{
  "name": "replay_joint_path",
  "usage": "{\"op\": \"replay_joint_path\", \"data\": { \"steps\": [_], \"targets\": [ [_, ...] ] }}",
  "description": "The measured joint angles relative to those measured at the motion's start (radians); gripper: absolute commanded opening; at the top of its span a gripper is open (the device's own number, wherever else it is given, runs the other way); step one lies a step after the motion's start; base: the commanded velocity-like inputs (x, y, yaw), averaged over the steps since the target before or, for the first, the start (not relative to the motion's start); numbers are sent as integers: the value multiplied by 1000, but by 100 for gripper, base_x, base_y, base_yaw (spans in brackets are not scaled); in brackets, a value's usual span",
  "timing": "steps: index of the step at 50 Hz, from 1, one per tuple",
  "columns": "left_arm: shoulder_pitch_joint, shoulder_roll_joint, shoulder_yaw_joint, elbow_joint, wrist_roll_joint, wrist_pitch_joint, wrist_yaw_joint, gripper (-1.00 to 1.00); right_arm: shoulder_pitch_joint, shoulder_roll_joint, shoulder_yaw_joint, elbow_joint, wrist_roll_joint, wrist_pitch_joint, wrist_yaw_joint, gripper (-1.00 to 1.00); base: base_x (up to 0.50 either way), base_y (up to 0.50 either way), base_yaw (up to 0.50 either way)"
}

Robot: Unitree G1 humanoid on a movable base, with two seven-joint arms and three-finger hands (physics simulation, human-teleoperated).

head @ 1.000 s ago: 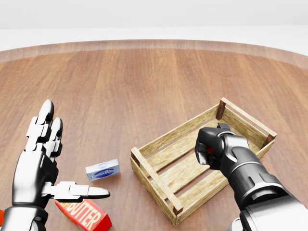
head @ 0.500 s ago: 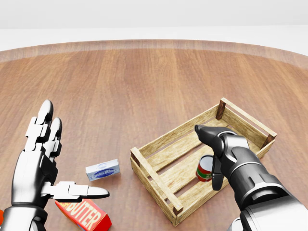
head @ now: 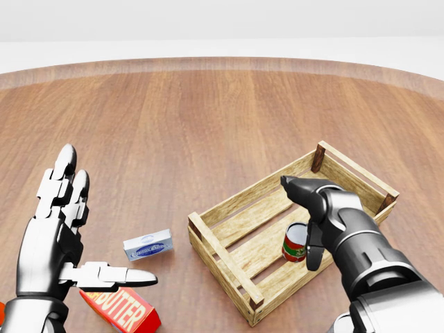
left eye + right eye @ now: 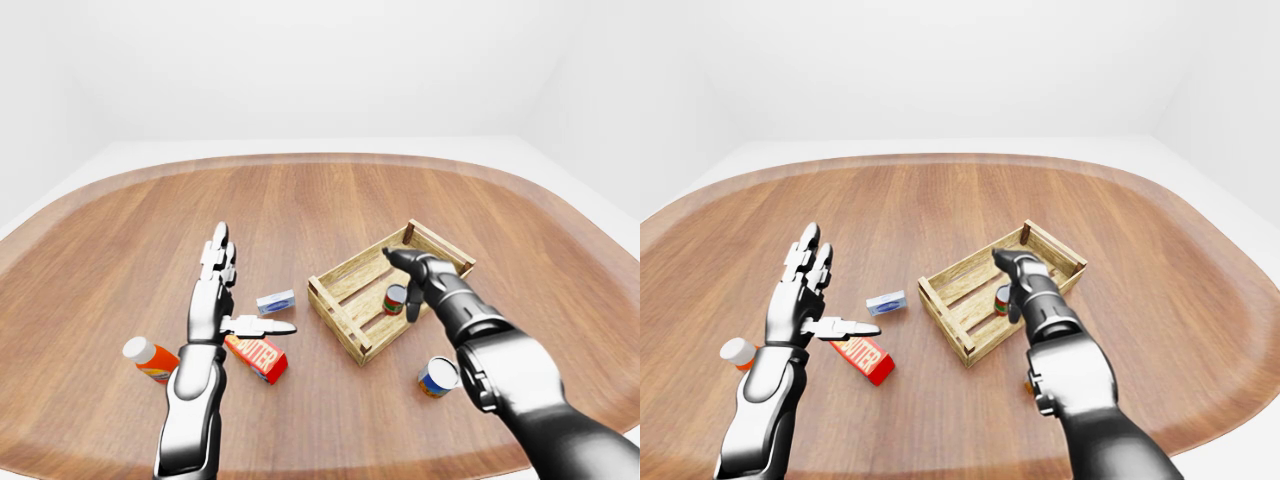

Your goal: Pick up the tomato sauce, and put it in the wooden tray.

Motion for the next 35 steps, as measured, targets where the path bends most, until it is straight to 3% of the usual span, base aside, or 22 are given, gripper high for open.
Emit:
{"op": "replay_joint_path", "data": {
  "steps": [23,30,35],
  "targets": [
    [1,-1,-3,-2,-6,0,-3,100,-42,-49,-32,-102,114,-63,82,100,0,0,0],
    [1,-1,-3,-8,-7,0,-3,100,-28,-63,-54,-224,184,-48,131,100,0,0,0],
    [2,-1,-2,-13,-8,0,-3,100,14,-67,-72,-371,231,-14,171,100,0,0,0]
  ]
}}
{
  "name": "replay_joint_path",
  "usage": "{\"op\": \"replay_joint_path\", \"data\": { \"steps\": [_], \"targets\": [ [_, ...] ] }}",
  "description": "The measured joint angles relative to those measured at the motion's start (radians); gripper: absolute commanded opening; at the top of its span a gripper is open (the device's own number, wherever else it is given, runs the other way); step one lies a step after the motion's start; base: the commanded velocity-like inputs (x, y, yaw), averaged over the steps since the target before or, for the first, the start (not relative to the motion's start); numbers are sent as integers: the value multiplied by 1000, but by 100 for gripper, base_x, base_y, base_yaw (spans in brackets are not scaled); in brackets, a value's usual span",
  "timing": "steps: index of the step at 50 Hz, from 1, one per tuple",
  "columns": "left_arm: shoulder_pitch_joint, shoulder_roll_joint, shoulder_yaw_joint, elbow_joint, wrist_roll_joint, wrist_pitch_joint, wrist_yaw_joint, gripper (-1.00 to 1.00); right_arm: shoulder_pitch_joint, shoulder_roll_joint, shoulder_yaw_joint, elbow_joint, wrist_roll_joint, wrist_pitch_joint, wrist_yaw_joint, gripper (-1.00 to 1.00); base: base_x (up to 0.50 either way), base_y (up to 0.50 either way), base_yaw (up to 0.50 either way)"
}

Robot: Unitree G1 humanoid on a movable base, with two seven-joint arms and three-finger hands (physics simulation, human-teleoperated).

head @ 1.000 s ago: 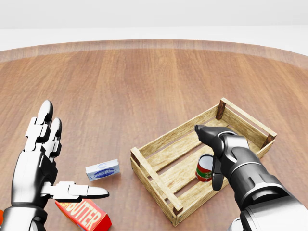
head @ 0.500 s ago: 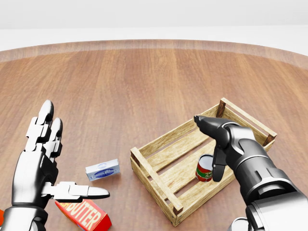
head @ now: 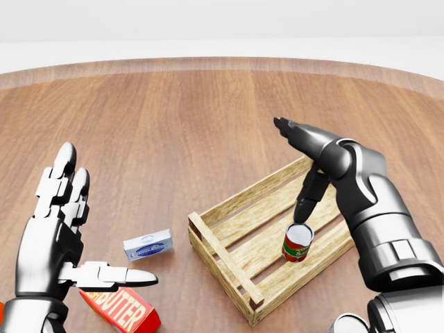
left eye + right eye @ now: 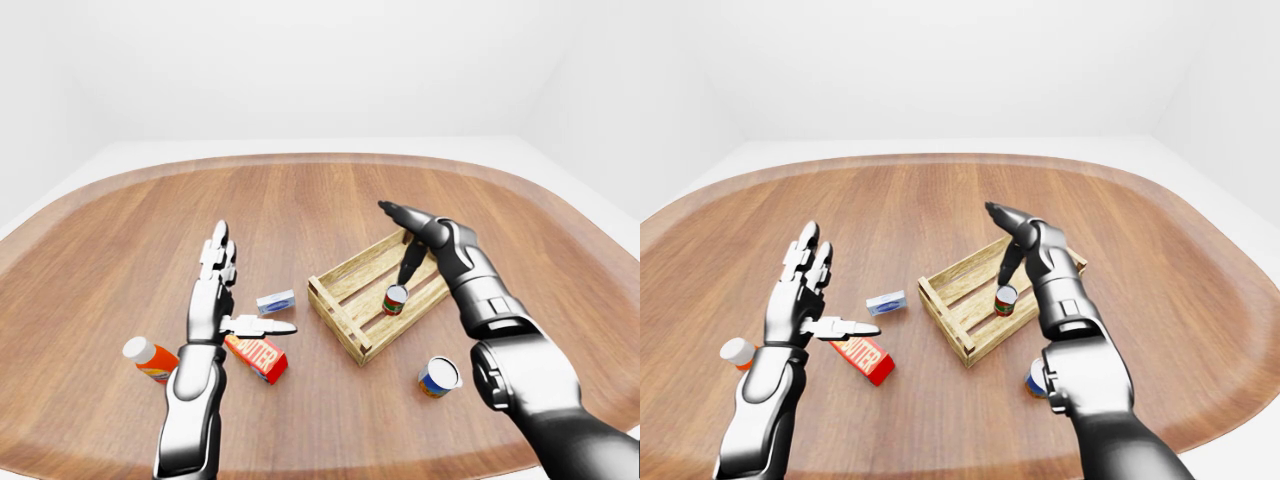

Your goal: Pick up the tomato sauce, and put it in the wooden tray.

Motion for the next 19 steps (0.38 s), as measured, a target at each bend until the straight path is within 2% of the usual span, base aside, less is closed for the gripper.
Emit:
{"op": "replay_joint_path", "data": {
  "steps": [6,19],
  "targets": [
    [0,0,1,-5,-1,0,-1,100,64,3,-21,-209,50,62,54,100,0,0,0],
    [2,2,8,-29,-6,0,-4,100,215,34,-58,-748,145,62,146,100,0,0,0]
  ]
}}
